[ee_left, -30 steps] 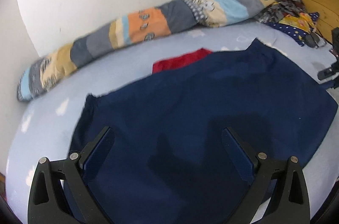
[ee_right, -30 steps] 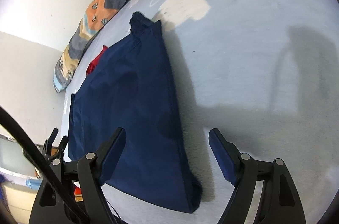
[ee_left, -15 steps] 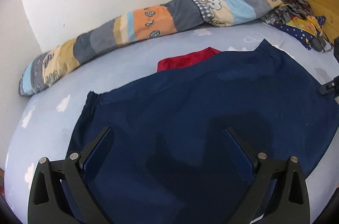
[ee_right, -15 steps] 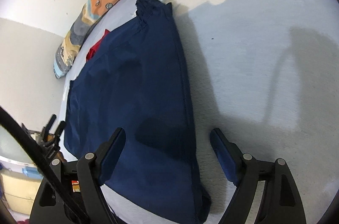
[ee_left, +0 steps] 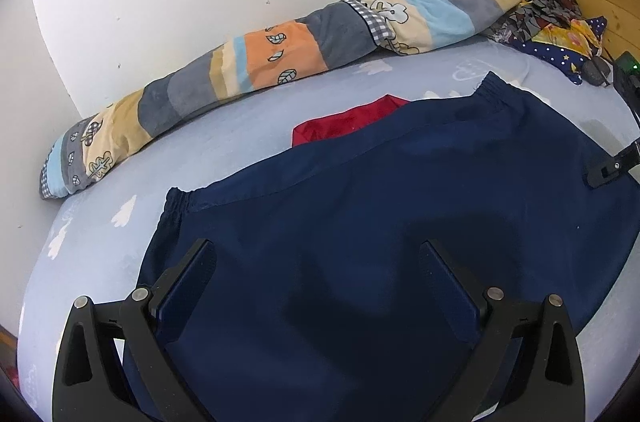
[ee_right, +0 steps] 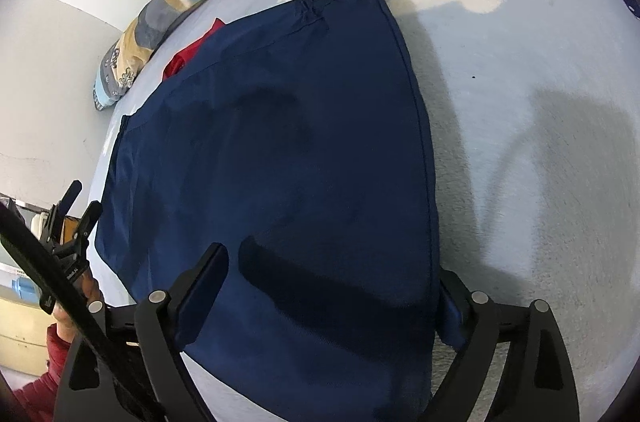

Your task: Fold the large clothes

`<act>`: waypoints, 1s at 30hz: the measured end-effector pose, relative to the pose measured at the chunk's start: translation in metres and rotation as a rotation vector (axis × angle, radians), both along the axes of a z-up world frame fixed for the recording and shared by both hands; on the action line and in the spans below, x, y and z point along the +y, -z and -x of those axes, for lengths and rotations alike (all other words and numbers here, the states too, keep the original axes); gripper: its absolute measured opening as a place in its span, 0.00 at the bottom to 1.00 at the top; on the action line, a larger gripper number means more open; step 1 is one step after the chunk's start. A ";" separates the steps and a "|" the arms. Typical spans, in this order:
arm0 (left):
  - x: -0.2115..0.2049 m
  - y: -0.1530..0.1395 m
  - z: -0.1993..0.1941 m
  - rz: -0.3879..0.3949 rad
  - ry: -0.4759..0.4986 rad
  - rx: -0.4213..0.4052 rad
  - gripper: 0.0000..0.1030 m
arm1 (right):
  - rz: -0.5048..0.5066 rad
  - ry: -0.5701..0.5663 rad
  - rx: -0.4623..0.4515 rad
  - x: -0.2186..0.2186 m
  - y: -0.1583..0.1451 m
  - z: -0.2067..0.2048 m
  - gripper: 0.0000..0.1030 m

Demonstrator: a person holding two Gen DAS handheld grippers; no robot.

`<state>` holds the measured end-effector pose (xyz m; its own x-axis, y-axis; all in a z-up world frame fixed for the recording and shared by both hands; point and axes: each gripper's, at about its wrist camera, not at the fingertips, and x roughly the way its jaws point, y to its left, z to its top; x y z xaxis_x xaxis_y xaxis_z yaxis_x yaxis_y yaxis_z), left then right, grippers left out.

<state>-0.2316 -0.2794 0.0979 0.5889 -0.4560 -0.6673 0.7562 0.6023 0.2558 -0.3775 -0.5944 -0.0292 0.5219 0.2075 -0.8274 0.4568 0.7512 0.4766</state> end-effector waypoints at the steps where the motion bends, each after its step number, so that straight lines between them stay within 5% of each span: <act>1: 0.000 0.000 0.000 0.000 0.000 -0.002 0.98 | 0.000 0.000 -0.001 0.000 0.000 0.001 0.92; 30: 0.007 -0.025 0.014 0.103 0.020 -0.105 0.98 | 0.020 0.003 -0.027 0.004 -0.002 0.007 0.96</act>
